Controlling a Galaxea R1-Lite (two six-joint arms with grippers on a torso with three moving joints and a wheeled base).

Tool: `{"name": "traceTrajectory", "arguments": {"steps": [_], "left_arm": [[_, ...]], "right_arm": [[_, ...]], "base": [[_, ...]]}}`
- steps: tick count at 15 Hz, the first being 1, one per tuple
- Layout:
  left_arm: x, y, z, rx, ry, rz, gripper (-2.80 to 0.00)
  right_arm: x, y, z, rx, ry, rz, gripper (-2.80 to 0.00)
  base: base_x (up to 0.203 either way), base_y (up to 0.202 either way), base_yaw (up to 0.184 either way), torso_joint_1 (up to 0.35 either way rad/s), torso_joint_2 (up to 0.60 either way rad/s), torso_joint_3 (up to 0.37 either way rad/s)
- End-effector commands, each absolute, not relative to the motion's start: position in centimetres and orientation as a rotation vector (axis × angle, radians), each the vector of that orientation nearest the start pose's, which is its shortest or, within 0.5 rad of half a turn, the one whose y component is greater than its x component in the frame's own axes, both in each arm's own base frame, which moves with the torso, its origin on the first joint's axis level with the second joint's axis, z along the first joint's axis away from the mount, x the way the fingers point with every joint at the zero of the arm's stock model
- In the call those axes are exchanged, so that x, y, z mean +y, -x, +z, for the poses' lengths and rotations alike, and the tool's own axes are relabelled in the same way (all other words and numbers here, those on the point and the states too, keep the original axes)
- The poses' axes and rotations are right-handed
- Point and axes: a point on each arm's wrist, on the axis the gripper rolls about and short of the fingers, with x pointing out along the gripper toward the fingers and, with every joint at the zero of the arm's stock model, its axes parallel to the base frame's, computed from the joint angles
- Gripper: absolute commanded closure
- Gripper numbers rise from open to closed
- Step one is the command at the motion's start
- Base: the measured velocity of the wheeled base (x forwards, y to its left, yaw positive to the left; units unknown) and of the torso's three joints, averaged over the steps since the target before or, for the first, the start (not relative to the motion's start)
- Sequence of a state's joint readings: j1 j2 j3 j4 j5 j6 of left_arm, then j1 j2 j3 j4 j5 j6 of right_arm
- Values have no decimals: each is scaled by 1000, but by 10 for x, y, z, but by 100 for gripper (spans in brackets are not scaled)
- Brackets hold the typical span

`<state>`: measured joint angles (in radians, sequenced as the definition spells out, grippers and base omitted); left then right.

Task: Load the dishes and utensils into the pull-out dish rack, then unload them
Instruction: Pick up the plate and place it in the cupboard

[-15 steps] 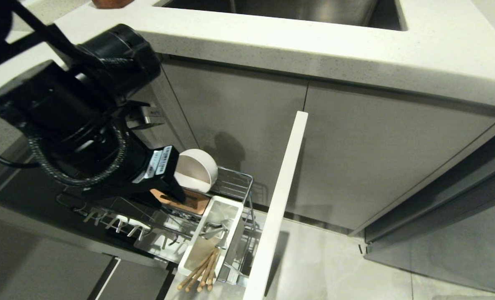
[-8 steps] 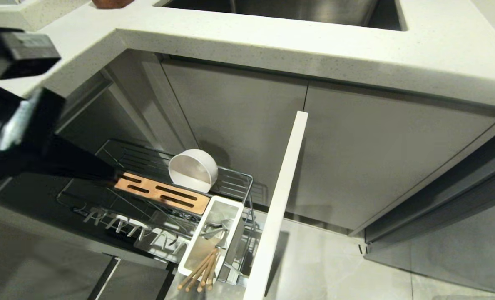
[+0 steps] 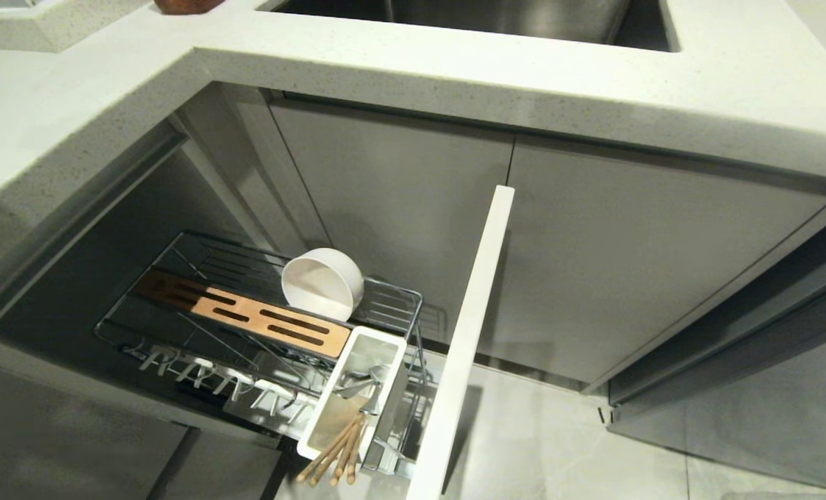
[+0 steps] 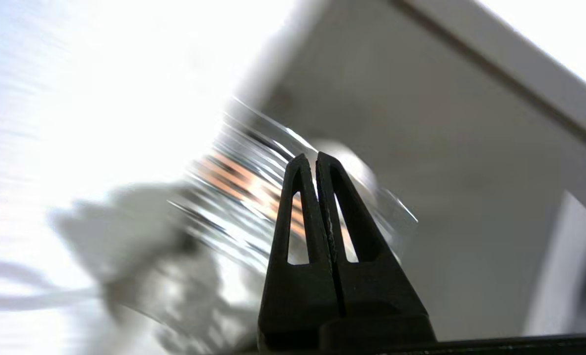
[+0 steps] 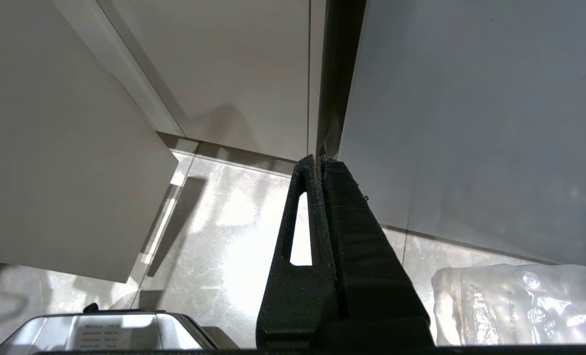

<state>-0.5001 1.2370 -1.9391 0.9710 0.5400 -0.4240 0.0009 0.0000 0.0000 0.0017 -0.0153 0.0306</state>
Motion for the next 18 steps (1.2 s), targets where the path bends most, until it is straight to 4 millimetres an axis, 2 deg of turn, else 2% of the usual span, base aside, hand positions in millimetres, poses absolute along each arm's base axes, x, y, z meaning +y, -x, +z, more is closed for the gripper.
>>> {"name": "traceTrajectory", "arguments": {"steps": [1, 6, 9, 13, 14, 18], "left_arm": [[-19, -74, 431, 160, 274, 237, 0], [11, -77, 433, 111, 250, 590, 0], [27, -78, 432, 131, 265, 629, 0], [48, -98, 425, 193, 298, 663, 0], [50, -102, 424, 204, 300, 672, -280], [56, -112, 419, 234, 319, 686, -280]], "right_arm": [[0, 23, 75, 3, -31, -14, 0], [0, 22, 75, 6, -31, -15, 0], [0, 23, 75, 4, -31, -14, 0], [0, 23, 74, 4, -31, -14, 0], [0, 23, 75, 4, -31, -15, 0], [0, 23, 75, 4, -31, -14, 0]], "base": [[0, 0, 0, 0, 0, 0], [0, 0, 0, 0, 0, 0], [0, 0, 0, 0, 0, 0], [0, 0, 0, 0, 0, 0], [0, 0, 0, 0, 0, 0], [0, 0, 0, 0, 0, 0]]}}
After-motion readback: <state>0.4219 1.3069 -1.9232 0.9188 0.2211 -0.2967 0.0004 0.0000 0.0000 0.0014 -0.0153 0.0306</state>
